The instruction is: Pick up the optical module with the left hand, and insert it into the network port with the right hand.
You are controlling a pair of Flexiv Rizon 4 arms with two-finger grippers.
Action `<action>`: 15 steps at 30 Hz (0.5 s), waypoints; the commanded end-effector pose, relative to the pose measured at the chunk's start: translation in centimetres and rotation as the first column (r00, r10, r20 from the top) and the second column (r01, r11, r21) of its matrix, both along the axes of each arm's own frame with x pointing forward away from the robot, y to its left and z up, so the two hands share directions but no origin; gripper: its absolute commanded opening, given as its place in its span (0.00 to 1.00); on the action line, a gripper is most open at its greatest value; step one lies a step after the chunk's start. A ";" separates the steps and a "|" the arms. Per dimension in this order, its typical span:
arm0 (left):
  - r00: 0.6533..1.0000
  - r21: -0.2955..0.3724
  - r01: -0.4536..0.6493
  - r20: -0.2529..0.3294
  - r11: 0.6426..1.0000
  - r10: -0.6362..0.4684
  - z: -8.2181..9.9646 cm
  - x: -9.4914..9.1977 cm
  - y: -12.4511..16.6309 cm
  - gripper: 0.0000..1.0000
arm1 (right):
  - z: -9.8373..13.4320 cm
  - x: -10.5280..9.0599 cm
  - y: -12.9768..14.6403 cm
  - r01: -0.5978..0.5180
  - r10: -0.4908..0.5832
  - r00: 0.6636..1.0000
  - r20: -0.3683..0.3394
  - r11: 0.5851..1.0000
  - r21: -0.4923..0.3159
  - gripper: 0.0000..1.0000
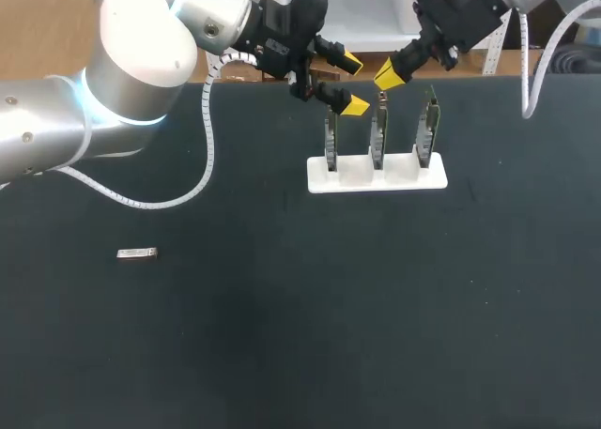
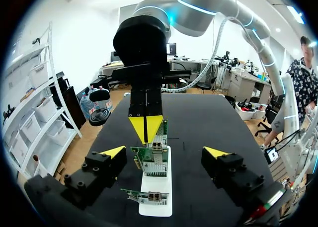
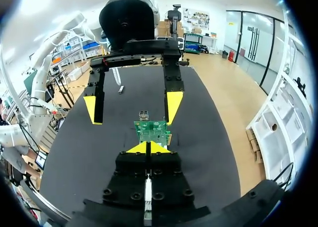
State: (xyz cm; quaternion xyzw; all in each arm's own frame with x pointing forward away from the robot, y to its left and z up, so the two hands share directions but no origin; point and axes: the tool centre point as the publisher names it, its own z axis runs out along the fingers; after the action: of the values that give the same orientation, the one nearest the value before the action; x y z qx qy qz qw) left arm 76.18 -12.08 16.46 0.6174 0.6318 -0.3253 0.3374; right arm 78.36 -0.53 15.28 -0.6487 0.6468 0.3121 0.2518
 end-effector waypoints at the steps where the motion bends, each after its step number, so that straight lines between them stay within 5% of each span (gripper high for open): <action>1: 1.000 0.007 0.002 -0.004 1.000 -0.002 0.1 0.2 -0.1 1.00 | -0.1 0.1 0.0 0.000 0.000 1.000 -0.004 1.000 0.000 0.00; 15: 1.000 0.007 0.002 -0.004 1.000 -0.002 0.1 0.2 -0.1 1.00 | -0.6 -0.4 0.2 -0.010 0.010 1.000 -0.025 1.000 -0.005 0.00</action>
State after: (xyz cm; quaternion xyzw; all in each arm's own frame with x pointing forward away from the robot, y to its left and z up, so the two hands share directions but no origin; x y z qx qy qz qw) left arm 76.18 -12.08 16.46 0.6174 0.6318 -0.3253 0.3374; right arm 78.03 -0.20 14.87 -0.6497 0.6466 0.3192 0.2407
